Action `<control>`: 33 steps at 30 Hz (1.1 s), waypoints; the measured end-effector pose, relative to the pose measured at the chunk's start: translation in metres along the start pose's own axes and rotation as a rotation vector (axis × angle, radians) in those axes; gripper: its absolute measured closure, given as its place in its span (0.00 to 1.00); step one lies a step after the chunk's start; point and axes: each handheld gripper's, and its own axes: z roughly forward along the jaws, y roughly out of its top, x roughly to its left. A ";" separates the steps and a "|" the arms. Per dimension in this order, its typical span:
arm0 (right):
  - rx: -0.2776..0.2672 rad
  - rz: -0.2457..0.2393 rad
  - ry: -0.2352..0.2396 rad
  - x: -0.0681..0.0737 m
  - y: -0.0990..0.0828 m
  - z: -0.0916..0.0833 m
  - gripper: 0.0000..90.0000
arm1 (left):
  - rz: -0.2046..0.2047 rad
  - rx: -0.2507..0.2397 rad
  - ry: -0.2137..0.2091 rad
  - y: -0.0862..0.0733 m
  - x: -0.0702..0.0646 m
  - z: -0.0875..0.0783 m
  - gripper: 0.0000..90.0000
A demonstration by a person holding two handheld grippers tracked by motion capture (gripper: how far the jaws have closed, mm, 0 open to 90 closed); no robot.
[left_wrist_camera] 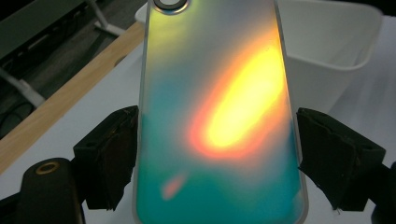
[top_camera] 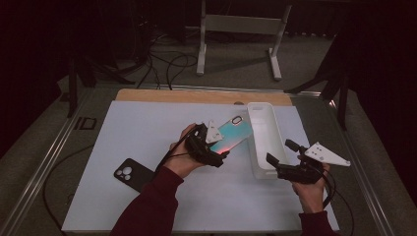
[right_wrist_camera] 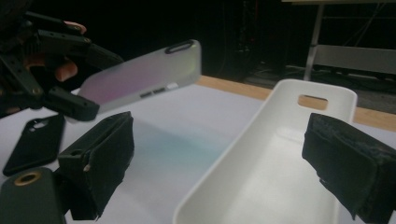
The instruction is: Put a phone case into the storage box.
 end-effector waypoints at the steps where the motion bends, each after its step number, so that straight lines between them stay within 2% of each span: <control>1: -0.001 0.004 0.001 0.001 0.002 0.001 0.10 | 0.010 -0.004 0.000 0.002 -0.002 0.000 0.19; 8: 0.004 0.031 0.038 0.003 0.008 0.011 0.10 | 0.051 -0.028 -0.031 0.011 -0.014 0.001 0.19; 9: 0.004 0.037 0.050 0.004 0.008 0.013 0.10 | 0.060 -0.043 -0.050 0.013 -0.018 0.003 0.19; 14: 0.016 0.080 0.090 0.009 0.012 0.021 0.11 | 0.083 -0.063 -0.080 0.018 -0.028 0.007 0.19; 20: 0.024 0.136 0.121 0.009 0.015 0.023 0.23 | 0.090 -0.094 -0.102 0.021 -0.035 0.009 0.19; 22: 0.025 0.146 0.127 0.009 0.016 0.023 0.23 | 0.090 -0.094 -0.102 0.021 -0.035 0.009 0.19; 23: 0.025 0.146 0.127 0.009 0.016 0.023 0.27 | 0.080 -0.105 -0.113 0.022 -0.035 0.008 0.19; 24: 0.033 0.165 0.139 0.010 0.016 0.024 0.39 | 0.079 -0.107 -0.117 0.023 -0.035 0.008 0.19; 28: 0.034 0.203 0.154 0.012 0.017 0.026 0.57 | 0.087 -0.088 -0.122 0.022 -0.037 0.011 0.19; 31: 0.019 0.235 0.186 0.011 0.019 0.026 0.72 | 0.089 -0.077 -0.130 0.021 -0.039 0.013 0.19; 33: 0.013 0.259 0.210 0.010 0.019 0.026 0.77 | 0.088 -0.072 -0.129 0.021 -0.040 0.014 0.19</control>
